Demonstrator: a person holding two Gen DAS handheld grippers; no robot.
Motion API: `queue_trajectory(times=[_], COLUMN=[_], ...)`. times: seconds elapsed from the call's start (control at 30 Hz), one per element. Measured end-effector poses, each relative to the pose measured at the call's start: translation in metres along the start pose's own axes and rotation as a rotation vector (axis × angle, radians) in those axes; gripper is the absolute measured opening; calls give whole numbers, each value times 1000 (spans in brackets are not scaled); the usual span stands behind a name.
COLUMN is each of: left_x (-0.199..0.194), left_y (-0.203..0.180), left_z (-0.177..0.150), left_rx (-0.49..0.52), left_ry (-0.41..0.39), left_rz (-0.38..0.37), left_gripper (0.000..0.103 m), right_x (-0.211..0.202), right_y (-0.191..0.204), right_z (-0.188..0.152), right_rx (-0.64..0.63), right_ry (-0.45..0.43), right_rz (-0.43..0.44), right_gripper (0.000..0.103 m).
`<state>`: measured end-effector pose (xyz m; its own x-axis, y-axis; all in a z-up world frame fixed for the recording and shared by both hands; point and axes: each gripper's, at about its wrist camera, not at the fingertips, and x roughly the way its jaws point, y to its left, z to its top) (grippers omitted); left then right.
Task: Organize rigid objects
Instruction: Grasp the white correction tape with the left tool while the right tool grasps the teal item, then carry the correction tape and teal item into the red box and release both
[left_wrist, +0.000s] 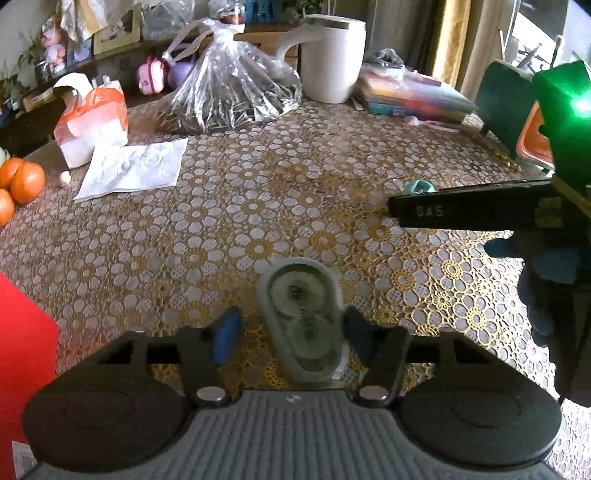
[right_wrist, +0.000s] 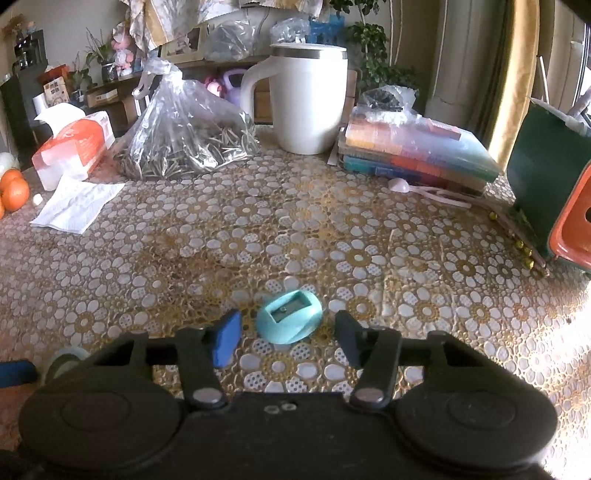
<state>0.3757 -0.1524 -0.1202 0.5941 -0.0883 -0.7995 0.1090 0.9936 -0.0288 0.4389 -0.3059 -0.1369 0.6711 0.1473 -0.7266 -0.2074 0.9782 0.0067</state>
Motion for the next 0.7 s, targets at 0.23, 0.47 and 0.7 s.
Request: queue_trajectory(times=[0.23,0.47,0.7], left_x=[-6,-18,-43], left_y=[3,14,25], left_z=[0,1,0], left_rx=[6,-24,-51], left_ry=[-8,-19,-25], left_rz=[3,-8,-17], left_gripper=[47,47,47], right_x=[-5,-26,-69], right_y=[3,3,9], right_z=[-1,-6,-15], right_rx=[-5,18,22], right_ry=[0,-8,-24], right_rz=[-14,0,34], right_gripper=[37,37,37])
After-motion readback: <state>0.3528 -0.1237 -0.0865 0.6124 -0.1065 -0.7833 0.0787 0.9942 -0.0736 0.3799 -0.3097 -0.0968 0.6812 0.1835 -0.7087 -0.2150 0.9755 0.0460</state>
